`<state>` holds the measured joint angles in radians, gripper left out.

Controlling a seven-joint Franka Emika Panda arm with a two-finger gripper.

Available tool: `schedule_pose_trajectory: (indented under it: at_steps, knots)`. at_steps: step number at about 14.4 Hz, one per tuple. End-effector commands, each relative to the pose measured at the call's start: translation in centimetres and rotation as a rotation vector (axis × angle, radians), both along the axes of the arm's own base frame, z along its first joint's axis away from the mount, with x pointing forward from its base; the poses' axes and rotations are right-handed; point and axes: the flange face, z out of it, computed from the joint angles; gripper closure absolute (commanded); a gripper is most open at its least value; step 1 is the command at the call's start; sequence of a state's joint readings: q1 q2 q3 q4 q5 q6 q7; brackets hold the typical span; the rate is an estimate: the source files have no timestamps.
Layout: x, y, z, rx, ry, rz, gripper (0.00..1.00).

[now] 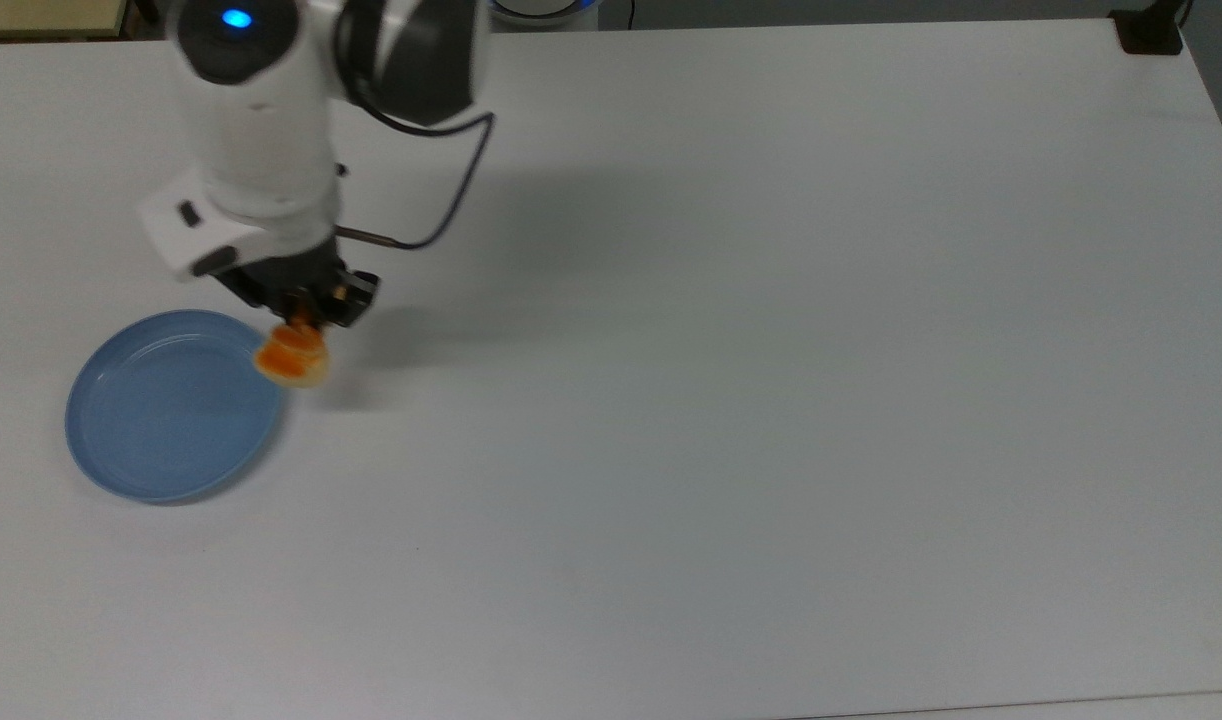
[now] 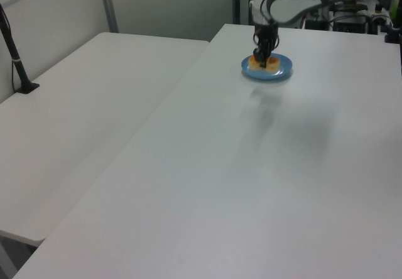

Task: Put the bread onto the plate
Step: 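Lift the bread and carry it over the blue plate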

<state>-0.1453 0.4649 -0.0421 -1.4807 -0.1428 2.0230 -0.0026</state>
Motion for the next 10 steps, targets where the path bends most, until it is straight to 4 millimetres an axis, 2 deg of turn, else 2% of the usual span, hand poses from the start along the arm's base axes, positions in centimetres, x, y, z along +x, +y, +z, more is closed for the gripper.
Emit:
schedule_pose_trajectory:
  at_steps: [1,4,10]
  knots:
    - [-0.7,-5.4,2.4,0.028,0.051,0.076,0.8]
    - [-0.2,-8.4,1.3,0.021,0.043,0.053,0.8]
    - [2.6,-11.0,-3.1,-0.009,-0.075,-0.004,0.8]
